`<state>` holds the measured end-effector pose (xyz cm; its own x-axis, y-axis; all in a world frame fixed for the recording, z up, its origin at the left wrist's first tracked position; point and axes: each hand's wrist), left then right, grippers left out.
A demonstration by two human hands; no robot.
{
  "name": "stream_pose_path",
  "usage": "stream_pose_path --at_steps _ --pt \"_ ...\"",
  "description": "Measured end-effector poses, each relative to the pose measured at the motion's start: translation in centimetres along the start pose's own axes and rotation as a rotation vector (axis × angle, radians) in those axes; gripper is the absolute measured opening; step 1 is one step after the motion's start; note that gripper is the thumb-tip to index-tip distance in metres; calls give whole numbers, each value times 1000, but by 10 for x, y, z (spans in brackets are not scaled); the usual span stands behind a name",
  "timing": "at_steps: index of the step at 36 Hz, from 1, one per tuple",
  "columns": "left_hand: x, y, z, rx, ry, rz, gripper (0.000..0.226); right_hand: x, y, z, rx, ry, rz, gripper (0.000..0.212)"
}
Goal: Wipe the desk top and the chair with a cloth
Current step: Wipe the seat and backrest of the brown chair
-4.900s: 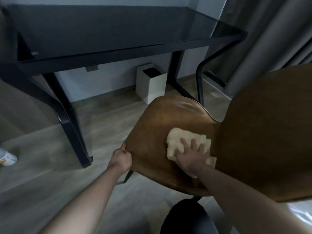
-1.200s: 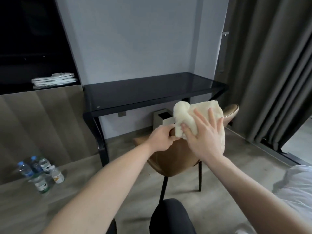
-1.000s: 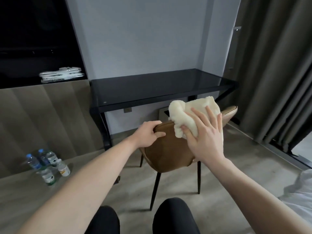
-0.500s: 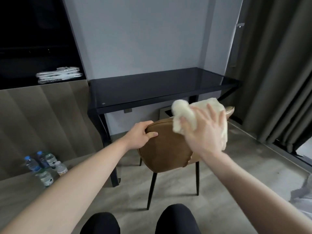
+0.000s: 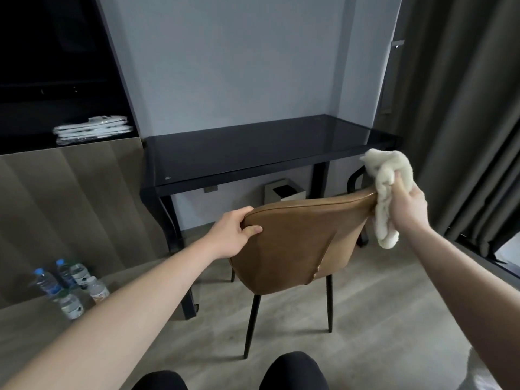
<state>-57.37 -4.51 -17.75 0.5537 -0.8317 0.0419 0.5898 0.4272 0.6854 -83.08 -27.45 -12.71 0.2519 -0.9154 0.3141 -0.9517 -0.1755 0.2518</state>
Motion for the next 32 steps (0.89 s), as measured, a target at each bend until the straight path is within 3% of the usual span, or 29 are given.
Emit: stream_pose_path --at_steps 2,6,9,12,17,23,29,32 --pt "-2 -2 2 53 4 14 18 2 -5 -2 97 -69 -5 46" --pt "-8 -1 5 102 20 21 23 -19 -27 0 158 21 113 42" --pt "-12 -2 8 109 9 20 20 -50 -40 1 136 227 180 52" --pt "-13 -1 11 113 -26 13 7 -98 -66 -6 36 411 105 64" --pt "-17 5 5 115 -75 -5 8 -146 -117 -14 -309 702 -10 48" --pt "-8 4 3 107 -55 -9 6 -118 -108 -3 -405 733 8 51" --pt "4 -1 2 108 -59 11 7 -60 -79 17 -153 571 129 55" --pt "11 -8 7 107 -47 8 12 -36 -68 17 -13 536 207 34"
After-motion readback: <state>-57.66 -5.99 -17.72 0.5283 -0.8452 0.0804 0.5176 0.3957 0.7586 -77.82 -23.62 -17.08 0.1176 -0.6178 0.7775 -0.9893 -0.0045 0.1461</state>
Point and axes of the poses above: each hand's wrist, its own x-axis towards the middle knuckle, its own y-axis out of the back of the hand, z = x × y, and after that the axes turned 8 degrees about y, right-handed
